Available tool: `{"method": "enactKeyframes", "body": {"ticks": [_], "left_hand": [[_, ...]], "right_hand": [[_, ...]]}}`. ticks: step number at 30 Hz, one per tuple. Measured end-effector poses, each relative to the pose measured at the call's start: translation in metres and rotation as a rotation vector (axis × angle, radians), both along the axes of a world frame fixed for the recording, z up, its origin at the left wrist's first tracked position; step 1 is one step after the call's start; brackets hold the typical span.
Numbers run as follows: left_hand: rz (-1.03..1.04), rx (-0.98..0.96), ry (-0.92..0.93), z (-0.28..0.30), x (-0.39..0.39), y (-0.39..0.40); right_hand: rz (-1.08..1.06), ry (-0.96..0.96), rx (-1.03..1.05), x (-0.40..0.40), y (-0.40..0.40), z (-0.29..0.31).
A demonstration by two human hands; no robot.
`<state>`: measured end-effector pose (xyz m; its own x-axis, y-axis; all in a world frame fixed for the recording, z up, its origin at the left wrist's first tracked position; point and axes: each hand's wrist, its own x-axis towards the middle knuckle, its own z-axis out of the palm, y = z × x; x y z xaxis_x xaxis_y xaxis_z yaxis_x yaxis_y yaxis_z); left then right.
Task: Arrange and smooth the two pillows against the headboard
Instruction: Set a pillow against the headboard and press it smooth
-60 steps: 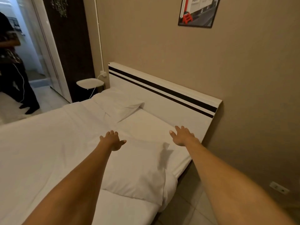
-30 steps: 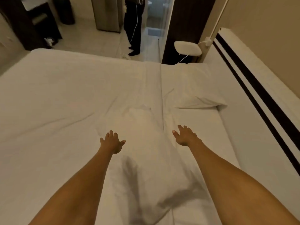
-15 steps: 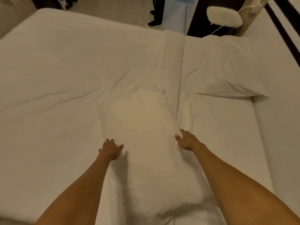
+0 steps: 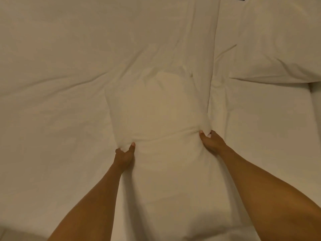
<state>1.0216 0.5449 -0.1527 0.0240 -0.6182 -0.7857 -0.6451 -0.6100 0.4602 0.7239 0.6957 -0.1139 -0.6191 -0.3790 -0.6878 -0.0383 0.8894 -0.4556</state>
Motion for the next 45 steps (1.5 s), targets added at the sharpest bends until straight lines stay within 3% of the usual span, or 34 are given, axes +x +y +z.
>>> {"method": "enactKeyframes", "body": {"ticks": [7, 14, 29, 37, 45], "left_hand": [[0.143, 0.159, 0.123, 0.002, 0.014, -0.019], [0.187, 0.265, 0.314, 0.027, 0.017, -0.016], [-0.184, 0.420, 0.348, 0.121, -0.080, 0.007], [-0.398, 0.462, 0.449, 0.127, -0.176, 0.054], [-0.523, 0.500, 0.487, 0.119, -0.277, 0.129]], "right_hand": [[-0.205, -0.126, -0.099, -0.009, -0.007, 0.016], [-0.235, -0.044, -0.126, -0.008, -0.001, 0.044], [-0.425, 0.120, -0.190, -0.047, 0.093, 0.153], [-0.602, 0.239, -0.186, -0.094, 0.181, 0.197], [-0.721, 0.311, -0.174, -0.155, 0.267, 0.189]]}}
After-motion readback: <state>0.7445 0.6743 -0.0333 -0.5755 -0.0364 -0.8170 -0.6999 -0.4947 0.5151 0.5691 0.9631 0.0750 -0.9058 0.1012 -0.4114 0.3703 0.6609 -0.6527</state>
